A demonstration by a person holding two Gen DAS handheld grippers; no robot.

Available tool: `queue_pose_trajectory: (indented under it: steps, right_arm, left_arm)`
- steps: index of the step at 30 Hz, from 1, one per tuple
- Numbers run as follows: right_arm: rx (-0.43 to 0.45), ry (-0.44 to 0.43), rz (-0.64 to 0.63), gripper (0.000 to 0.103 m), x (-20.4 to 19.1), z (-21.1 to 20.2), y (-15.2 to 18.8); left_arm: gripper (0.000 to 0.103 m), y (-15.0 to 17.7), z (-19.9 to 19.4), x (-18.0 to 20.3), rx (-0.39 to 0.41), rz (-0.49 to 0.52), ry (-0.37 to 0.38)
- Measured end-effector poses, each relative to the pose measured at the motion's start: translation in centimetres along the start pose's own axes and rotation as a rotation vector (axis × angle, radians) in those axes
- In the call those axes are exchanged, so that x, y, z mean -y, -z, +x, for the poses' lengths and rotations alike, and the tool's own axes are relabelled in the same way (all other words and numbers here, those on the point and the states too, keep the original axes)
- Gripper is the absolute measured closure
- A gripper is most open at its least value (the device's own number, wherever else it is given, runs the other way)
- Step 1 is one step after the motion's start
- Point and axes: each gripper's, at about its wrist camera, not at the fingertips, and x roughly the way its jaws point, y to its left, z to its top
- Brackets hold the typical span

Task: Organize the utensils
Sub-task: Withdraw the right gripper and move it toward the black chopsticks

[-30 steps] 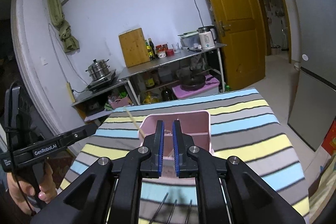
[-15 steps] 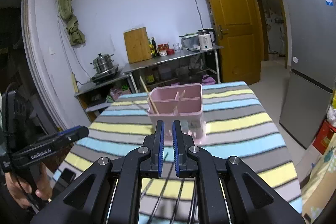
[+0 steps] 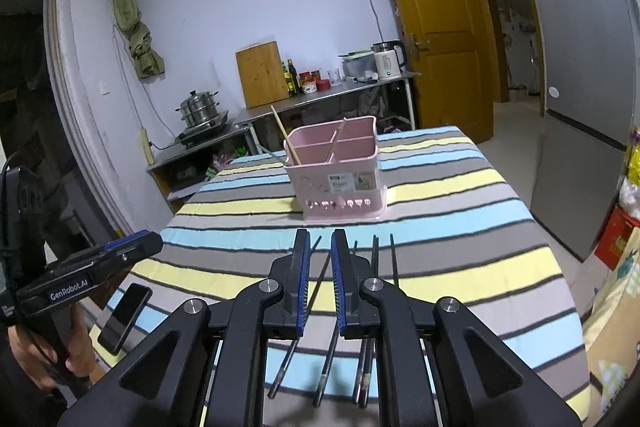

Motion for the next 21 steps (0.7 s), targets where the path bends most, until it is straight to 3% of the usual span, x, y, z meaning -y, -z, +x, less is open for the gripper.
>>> queue_pose_trajectory:
  steps: [21]
  right_arm:
    - [-0.124,0.026,0.029,0.092,2.1,3.6,3.3]
  left_arm:
    - [0.066,3.4,5.0,0.2,-0.145,-0.003,0.024]
